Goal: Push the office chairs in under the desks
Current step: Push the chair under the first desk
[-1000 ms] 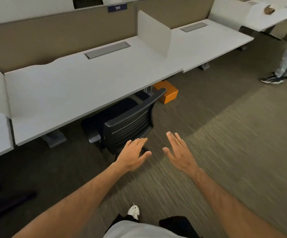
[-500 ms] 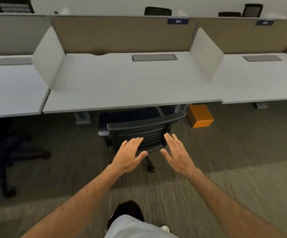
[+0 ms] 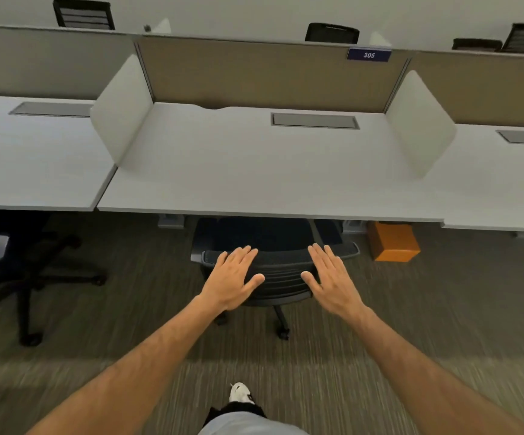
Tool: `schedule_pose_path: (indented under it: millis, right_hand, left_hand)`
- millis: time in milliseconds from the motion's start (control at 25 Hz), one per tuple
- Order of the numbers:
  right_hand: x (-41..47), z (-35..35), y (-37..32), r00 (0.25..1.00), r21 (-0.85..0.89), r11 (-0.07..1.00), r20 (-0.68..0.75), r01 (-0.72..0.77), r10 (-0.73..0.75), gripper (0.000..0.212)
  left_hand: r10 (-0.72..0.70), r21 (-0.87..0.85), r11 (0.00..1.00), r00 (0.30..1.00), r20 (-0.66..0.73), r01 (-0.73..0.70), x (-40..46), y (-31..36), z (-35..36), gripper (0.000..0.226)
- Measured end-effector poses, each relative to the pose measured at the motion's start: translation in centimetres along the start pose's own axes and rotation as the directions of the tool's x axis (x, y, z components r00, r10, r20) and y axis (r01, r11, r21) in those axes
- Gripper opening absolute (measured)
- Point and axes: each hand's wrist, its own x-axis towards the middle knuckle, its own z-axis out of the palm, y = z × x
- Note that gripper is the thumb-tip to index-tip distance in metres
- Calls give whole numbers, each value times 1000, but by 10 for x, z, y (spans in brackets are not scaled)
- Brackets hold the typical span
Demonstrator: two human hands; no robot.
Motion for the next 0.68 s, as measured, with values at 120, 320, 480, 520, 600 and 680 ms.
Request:
schedule_pose_path:
  millis: [120,320,480,520,600,680]
  right_hand:
    - [21,6,12,998,-64,997,25,-50,52,69]
    - [42,7,32,991,-141,985,82,-96,108,66]
    - [62,0,52,984,-206,976,151,-67,99,65]
    - [66,-1,55,984,-223,973,152,-56,92,65]
    - [73,-1,57,989,-249,968,131,-30,65,66]
    - [79,0,58,996,-266,964,84,-14,37,64]
  left_hand:
    - [-38,42,999,997,71,35,22,-15,0,70]
    - [-65,82,995,980,187,50,48,-36,0,64]
    - [-45,69,997,966,255,28,62,-47,2,65]
    - [-35,71,997,966,257,17,64,-50,3,67]
    - [-18,85,996,966,259,-5,68,-54,3,71]
    - [3,100,995,967,256,-30,73,-56,4,76]
